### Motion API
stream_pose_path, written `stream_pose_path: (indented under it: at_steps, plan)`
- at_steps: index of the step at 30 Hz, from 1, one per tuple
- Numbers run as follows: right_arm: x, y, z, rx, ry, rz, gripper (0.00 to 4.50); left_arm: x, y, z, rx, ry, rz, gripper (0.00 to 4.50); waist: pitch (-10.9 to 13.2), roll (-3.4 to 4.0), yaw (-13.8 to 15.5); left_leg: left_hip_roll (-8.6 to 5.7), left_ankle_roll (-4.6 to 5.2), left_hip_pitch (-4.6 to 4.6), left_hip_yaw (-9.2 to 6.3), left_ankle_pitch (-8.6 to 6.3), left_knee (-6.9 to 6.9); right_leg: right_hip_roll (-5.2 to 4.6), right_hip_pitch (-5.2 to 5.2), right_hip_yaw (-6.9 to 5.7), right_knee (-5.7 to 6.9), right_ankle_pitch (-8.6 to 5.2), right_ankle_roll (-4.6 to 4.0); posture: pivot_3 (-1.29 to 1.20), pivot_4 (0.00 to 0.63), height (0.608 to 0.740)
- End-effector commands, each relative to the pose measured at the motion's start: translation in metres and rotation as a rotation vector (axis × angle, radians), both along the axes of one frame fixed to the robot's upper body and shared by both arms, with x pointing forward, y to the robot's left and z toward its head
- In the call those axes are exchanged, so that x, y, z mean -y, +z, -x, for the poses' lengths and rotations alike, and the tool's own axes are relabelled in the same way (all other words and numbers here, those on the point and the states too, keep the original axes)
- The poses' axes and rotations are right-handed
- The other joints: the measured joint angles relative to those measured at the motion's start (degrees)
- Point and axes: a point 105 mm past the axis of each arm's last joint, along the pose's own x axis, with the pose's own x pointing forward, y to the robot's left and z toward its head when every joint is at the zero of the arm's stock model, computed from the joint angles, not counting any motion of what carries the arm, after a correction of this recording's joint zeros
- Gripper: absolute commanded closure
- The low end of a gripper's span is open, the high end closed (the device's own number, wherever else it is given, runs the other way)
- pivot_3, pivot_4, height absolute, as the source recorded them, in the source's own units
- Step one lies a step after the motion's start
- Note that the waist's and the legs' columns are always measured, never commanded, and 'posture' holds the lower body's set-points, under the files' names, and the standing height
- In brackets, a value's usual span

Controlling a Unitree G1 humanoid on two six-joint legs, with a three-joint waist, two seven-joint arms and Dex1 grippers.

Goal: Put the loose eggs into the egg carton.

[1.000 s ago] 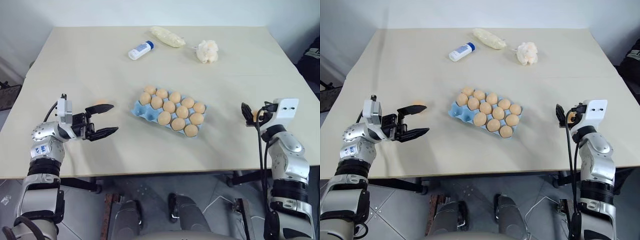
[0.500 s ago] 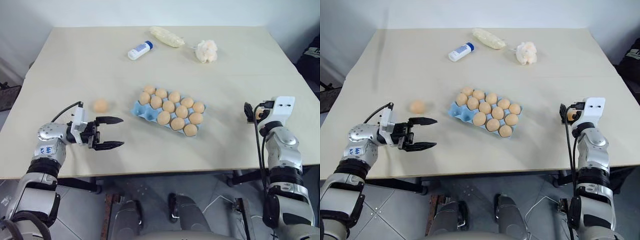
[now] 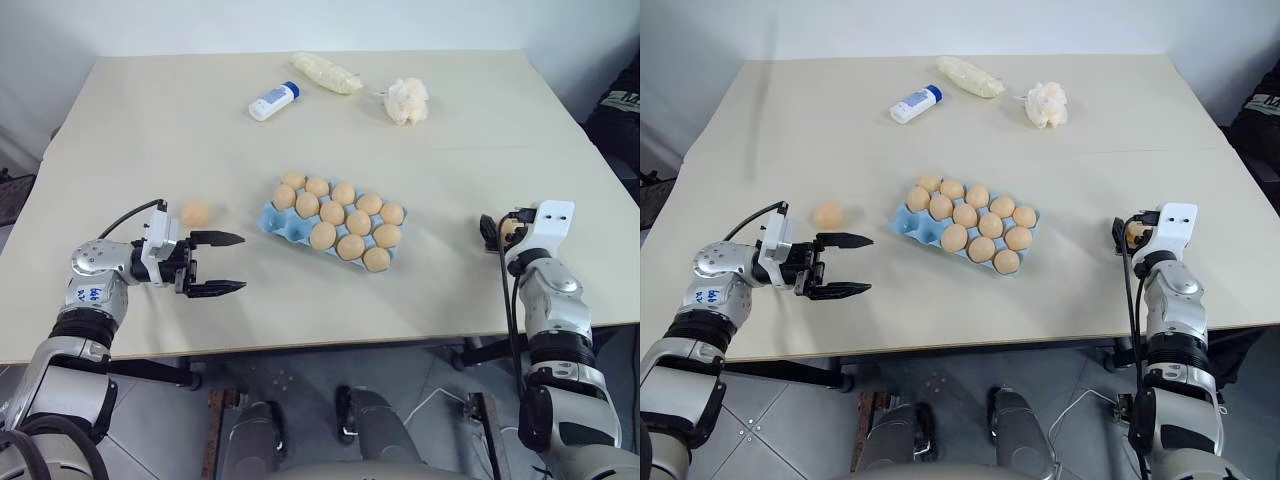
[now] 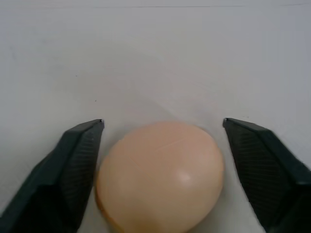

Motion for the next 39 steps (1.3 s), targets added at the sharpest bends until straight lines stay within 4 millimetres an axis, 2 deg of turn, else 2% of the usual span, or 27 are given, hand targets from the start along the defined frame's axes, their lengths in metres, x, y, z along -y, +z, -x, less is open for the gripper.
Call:
stream_pose_path:
  at_steps: [1, 3, 7, 11, 15, 18, 23, 26, 29, 36, 39]
  plan:
    - [0.002, 0.016, 0.002, 0.066, -0.009, -0.004, 1.64, -0.001, 0.007, 0.009, 0.016, -0.108, -0.026, 0.0, 0.0, 0.0, 0.0, 0.0, 0.0, 0.0, 0.0, 0.0, 0.0, 0.0, 0.0, 0.0, -0.01, 0.0, 0.0, 0.0, 0.15, 0.74]
    - [0.002, 0.017, 0.004, 0.071, -0.008, -0.004, 2.18, -0.001, 0.007, 0.009, 0.017, -0.108, -0.024, 0.0, 0.0, 0.01, 0.0, -0.01, 0.0, -0.01, 0.0, 0.0, 0.0, 0.0, 0.0, 0.0, -0.01, 0.0, 0.0, 0.0, 0.15, 0.74]
    - [-0.001, 0.027, 0.007, 0.091, 0.006, 0.005, 2.23, 0.0, 0.007, 0.009, 0.018, -0.109, -0.023, 0.0, 0.0, 0.01, 0.0, 0.0, 0.0, 0.0, 0.0, 0.0, 0.0, 0.0, 0.0, 0.0, 0.0, 0.0, 0.0, 0.0, 0.15, 0.74]
    - [-0.02, 0.047, 0.013, 0.129, 0.09, 0.055, 2.23, 0.0, 0.009, 0.007, 0.04, -0.104, -0.008, 0.0, 0.0, 0.06, 0.0, 0.01, 0.0, -0.01, -0.04, 0.0, -0.01, 0.0, 0.0, 0.04, 0.0, -0.01, -0.01, 0.0, 0.15, 0.74]
    - [-0.064, 0.072, 0.023, 0.163, 0.261, 0.072, 2.23, 0.0, 0.014, 0.006, 0.066, -0.09, 0.043, 0.0, 0.1, 0.1, 0.0, 0.03, 0.0, -0.02, -0.03, 0.0, -0.01, 0.02, 0.0, 0.04, 0.01, -0.01, -0.01, 0.0, 0.15, 0.74]
    - [-0.116, 0.085, 0.033, 0.166, 0.461, 0.081, 2.23, -0.002, 0.023, 0.004, 0.108, -0.063, 0.116, 0.0, 0.1, 0.1, 0.0, 0.05, 0.0, -0.01, -0.05, 0.0, 0.01, 0.03, 0.0, 0.03, 0.03, -0.01, -0.02, 0.0, 0.15, 0.74]
    - [-0.186, 0.098, 0.036, 0.173, 0.696, 0.074, 2.23, -0.008, 0.025, 0.004, 0.126, -0.028, 0.142, 0.0, 0.1, 0.1, 0.0, 0.05, 0.0, -0.03, -0.08, 0.0, 0.04, 0.04, 0.0, -0.08, 0.02, -0.02, -0.03, 0.0, 0.15, 0.74]
    - [-0.21, 0.101, 0.035, 0.171, 0.763, 0.075, 2.23, -0.011, 0.025, 0.004, 0.132, -0.016, 0.146, 0.0, 0.1, 0.1, 0.1, 0.03, 0.01, -0.06, -0.05, 0.0, 0.04, 0.03, -0.04, -0.14, 0.02, -0.01, -0.02, 0.0, 0.15, 0.74]
    - [-0.25, 0.097, 0.032, 0.17, 0.874, 0.079, 2.23, -0.014, 0.025, 0.006, 0.139, -0.005, 0.151, 0.0, 0.1, 0.09, 0.2, 0.04, 0.01, -0.09, -0.08, -0.01, 0.01, 0.03, -0.05, -0.18, 0.0, -0.02, -0.04, 0.0, 0.15, 0.74]
    - [-0.289, 0.097, 0.027, 0.188, 0.959, 0.079, 2.23, -0.019, 0.026, 0.008, 0.155, 0.017, 0.163, 0.0, 0.1, 0.09, 0.2, 0.01, 0.02, -0.14, -0.06, -0.01, 0.03, 0.02, -0.06, -0.22, -0.01, -0.02, -0.03, 0.0, 0.15, 0.74]
    - [-0.304, 0.088, 0.025, 0.175, 0.987, 0.079, 2.23, -0.025, 0.026, 0.01, 0.169, 0.042, 0.169, 0.0, 0.0, 0.08, 0.1, 0.04, 0.02, -0.14, -0.07, -0.01, 0.04, 0.01, -0.06, -0.23, 0.0, -0.01, -0.02, 0.0, 0.15, 0.74]
